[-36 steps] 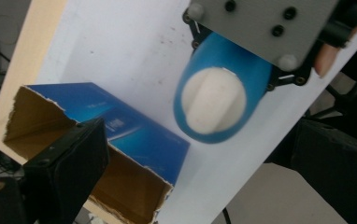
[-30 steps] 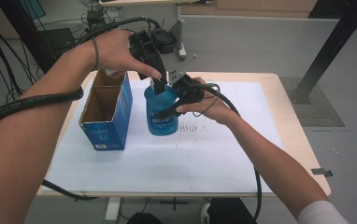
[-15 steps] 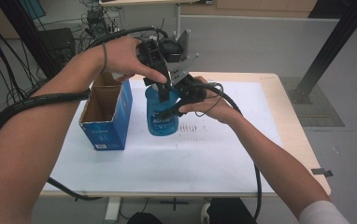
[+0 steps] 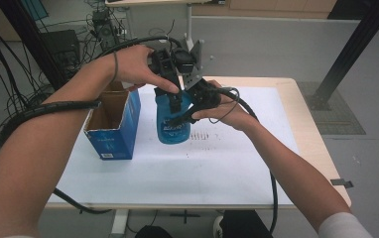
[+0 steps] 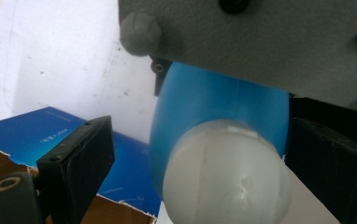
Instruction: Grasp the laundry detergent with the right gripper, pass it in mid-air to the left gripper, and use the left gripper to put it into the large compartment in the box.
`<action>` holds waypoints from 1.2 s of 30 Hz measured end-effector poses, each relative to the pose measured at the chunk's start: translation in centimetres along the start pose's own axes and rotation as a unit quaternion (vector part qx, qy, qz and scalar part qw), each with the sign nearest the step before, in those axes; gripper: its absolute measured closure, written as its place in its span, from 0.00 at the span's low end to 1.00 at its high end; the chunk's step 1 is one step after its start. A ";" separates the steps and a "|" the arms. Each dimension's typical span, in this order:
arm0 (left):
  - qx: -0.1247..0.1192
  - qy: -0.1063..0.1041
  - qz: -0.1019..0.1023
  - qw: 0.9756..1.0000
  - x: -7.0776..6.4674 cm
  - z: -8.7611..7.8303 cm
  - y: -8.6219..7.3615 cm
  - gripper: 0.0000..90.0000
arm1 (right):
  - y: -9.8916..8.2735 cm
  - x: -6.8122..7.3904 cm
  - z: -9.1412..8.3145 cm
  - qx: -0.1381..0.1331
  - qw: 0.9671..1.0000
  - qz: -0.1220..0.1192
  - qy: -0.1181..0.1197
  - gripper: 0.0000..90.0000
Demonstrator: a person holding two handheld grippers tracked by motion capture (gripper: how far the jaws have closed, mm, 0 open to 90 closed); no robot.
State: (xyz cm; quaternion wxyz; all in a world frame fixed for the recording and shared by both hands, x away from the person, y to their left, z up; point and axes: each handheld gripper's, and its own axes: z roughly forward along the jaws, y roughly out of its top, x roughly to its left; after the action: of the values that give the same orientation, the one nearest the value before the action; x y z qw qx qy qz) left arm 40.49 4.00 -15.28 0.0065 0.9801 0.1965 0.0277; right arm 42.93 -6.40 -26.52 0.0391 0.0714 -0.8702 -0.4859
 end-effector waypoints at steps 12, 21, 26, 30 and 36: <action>0.008 -0.001 0.013 1.000 0.0 0.3 0.3 0.10 | 0.1 0.2 -0.2 0.001 1.000 0.013 0.001 0.48; 0.008 -0.002 0.013 1.000 0.1 0.5 0.3 0.10 | 0.1 0.2 -0.2 0.001 1.000 0.011 0.001 0.48; 0.006 0.000 0.011 1.000 0.1 0.4 0.3 0.10 | 0.1 0.1 -0.3 -0.001 1.000 0.010 0.000 0.48; 0.006 0.000 0.012 1.000 0.1 0.4 0.4 0.10 | 0.1 0.2 -0.3 -0.002 1.000 0.011 0.000 0.48; 0.011 -0.001 0.015 1.000 0.1 0.4 0.4 0.11 | 0.1 0.2 -0.3 -0.001 1.000 0.009 0.002 0.48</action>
State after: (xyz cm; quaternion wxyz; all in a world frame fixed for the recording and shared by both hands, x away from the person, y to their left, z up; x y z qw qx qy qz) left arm 40.75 3.63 -15.67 -0.0047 0.9830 0.1819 0.0247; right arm 42.78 -6.59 -26.29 0.0452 0.0641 -0.8705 -0.4860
